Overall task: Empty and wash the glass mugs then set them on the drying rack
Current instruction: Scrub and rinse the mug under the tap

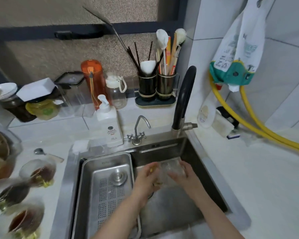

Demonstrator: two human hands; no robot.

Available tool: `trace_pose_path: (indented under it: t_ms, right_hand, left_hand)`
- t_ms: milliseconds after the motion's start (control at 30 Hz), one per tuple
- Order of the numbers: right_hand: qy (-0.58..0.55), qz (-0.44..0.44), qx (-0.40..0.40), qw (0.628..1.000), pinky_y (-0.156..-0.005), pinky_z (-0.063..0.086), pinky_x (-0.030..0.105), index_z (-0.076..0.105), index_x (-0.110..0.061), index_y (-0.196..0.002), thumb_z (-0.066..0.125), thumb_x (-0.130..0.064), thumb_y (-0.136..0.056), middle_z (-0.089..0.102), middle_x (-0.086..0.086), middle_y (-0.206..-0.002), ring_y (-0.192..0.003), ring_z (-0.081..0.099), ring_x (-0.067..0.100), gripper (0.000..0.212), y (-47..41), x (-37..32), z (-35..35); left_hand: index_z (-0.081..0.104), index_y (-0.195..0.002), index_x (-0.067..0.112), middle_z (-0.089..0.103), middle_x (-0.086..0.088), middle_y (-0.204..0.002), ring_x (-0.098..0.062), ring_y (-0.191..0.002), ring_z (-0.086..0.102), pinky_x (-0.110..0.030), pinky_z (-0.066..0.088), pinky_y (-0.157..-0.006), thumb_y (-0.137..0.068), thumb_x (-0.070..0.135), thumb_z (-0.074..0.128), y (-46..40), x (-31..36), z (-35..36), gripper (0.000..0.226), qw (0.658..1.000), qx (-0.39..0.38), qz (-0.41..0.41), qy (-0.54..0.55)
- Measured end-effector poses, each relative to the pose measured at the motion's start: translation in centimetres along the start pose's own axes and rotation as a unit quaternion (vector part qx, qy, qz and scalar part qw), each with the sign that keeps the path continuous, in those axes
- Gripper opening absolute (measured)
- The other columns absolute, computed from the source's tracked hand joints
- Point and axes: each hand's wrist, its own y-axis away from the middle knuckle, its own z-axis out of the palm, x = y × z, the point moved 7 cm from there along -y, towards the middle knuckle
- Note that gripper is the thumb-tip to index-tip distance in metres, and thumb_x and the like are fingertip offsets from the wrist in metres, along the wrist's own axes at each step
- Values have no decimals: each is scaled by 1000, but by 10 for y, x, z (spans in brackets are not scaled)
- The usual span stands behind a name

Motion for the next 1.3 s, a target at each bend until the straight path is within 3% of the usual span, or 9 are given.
trace_pose_path:
  t_ms: [133,233,333,400,600,667,933,1100,1300]
  right_hand:
    - [-27,10,-47,998,-96,44,28,45,-46,-119,78,-45,-69,54,-9,-124,-114,53,10,60,16,0,4]
    - [-59,12,-24,998,-100,47,36,46,-40,-126,81,-55,-50,55,-7,-128,-117,54,11,85,27,1,6]
    - [-115,5,19,993,-86,51,29,49,-36,-114,86,-48,-56,56,-2,-121,-112,55,14,70,34,-4,9]
    - [-111,1,32,993,-89,50,30,49,-37,-112,83,-49,-60,57,-3,-120,-112,55,12,63,37,-6,9]
    - [-79,-10,42,996,-105,44,39,45,-33,-135,75,-64,-53,55,-8,-131,-122,51,10,93,47,-12,5]
    - [-85,-6,51,995,-103,46,41,48,-34,-131,75,-66,-52,58,-9,-126,-118,55,11,89,48,-12,3]
    - [-72,-23,62,995,-92,52,38,63,-40,-97,72,-42,-78,69,-10,-103,-98,64,10,21,49,-23,-8]
    - [-90,-4,78,993,-91,52,40,58,-27,-108,74,-44,-74,65,-4,-107,-98,62,14,41,49,-12,-20]
    - [-112,-46,38,992,-72,48,25,62,-28,-89,73,-25,-80,68,-1,-93,-84,63,12,14,55,-18,-27]
  left_hand:
    - [60,-101,25,67,-2,-83,-7,-58,68,-23,53,-48,-100,9,38,14,-1,-3,28,999,-37,-8,24]
    - [59,-100,32,68,-1,-99,-14,-76,71,-26,57,-57,-96,16,51,22,0,-4,18,997,-65,-1,32]
    - [55,-113,35,61,-3,-117,-24,-100,67,-29,58,-68,-88,22,64,25,-1,-4,30,997,-78,19,6]
    - [51,-123,33,59,-1,-118,-24,-101,66,-30,59,-69,-85,24,67,28,1,-5,42,997,-78,29,-10]
    - [52,-128,28,67,-2,-112,-24,-89,71,-38,60,-76,-89,39,59,32,4,-10,42,997,-63,26,-25]
    - [53,-129,27,67,-4,-114,-28,-90,71,-42,60,-76,-88,44,59,33,5,-11,45,998,-52,24,-32]
    - [63,-110,25,70,-4,-104,-29,-76,71,-34,58,-64,-86,49,58,40,8,-4,34,999,-33,-9,-12]
    - [64,-105,21,70,-6,-104,-21,-68,70,-30,55,-59,-85,49,60,47,1,8,34,1000,-12,-17,2]
    - [60,-115,21,67,2,-102,-6,-68,67,-28,58,-65,-86,36,63,59,-5,22,33,999,15,23,20]
